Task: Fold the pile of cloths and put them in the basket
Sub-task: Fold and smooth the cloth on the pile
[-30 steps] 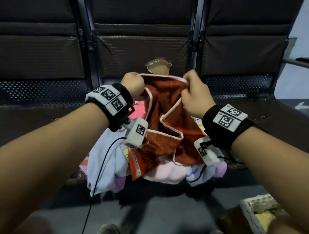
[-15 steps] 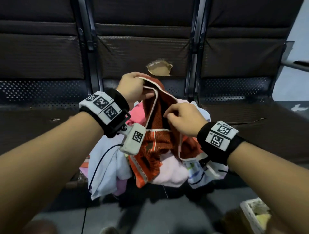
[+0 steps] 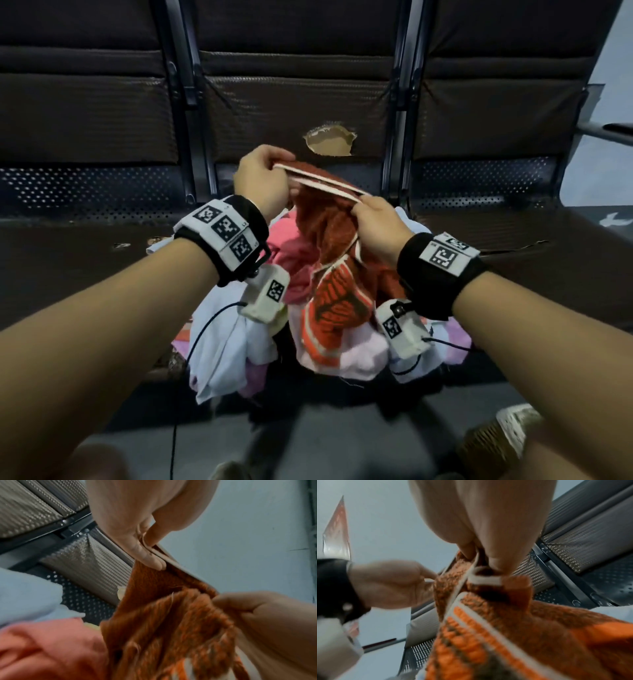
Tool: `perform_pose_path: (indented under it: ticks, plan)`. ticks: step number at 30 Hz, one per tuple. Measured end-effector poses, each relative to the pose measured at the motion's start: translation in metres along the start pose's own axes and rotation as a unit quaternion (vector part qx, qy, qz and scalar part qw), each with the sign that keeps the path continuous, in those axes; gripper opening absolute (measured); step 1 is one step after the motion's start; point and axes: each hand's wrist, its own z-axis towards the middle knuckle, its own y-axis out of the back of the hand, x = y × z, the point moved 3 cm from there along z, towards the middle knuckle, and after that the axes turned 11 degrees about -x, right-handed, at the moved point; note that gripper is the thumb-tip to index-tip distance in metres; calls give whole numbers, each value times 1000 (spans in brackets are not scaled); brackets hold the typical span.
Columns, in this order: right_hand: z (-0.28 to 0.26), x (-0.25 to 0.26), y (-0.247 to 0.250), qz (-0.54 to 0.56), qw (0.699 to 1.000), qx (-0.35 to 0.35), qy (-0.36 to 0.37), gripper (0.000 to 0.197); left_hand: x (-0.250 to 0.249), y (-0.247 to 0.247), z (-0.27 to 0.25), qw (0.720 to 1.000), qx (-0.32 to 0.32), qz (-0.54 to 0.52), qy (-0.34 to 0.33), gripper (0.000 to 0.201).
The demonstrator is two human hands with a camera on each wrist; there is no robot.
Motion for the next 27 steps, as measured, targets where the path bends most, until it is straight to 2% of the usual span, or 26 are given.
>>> perform_pose_path:
  ticks: [2, 3, 4, 6, 8, 10, 13, 15, 17, 18, 20, 21, 23, 24, 27]
  plan:
    - [3, 2, -1, 114, 993, 1, -9, 37, 7, -5, -4, 997, 26, -33, 64, 32]
    - [4, 1, 1, 103, 995, -2, 3, 37, 7, -8, -6, 991, 34, -71, 107, 29]
    - [4, 0, 4, 54, 998, -5, 22, 39, 5, -10, -7, 985, 32, -105, 134, 30]
    - [4, -4, 11, -94, 992, 15, 78, 56, 1, -13, 0, 978, 11, -149, 148, 39]
    - [2, -5, 15, -236, 959, 50, 149, 58, -2, -13, 5, 981, -18, -150, 125, 40]
    - [0, -4, 18, -350, 912, 65, 204, 49, 0, -11, 2, 986, -34, -131, 95, 33]
    - [-2, -1, 26, -423, 870, 69, 244, 41, 7, -10, 6, 992, -35, -89, 77, 34]
    - [-3, 2, 31, -438, 860, 70, 252, 39, 9, -8, 9, 993, -8, -88, 84, 26]
    - [-2, 4, 34, -437, 859, 61, 260, 37, 9, -9, 8, 993, 49, -69, 84, 12]
    - [-1, 3, 36, -423, 868, 55, 254, 37, 10, -9, 6, 993, 82, -42, 80, 12]
    - [3, -1, 46, -398, 891, 37, 217, 41, 14, -9, 6, 992, 115, 25, 51, 26]
    - [5, -3, 50, -404, 891, 34, 203, 42, 15, -7, 7, 992, 107, 60, 16, 32]
    - [7, -10, 56, -443, 873, 52, 199, 26, 15, -1, 9, 991, 60, 104, -51, 36]
    - [5, -13, 56, -463, 861, 65, 201, 20, 16, 2, 12, 992, 35, 103, -59, 36]
    - [-2, -22, 55, -502, 836, 121, 185, 24, 20, 13, 21, 994, -36, 88, -50, 35]
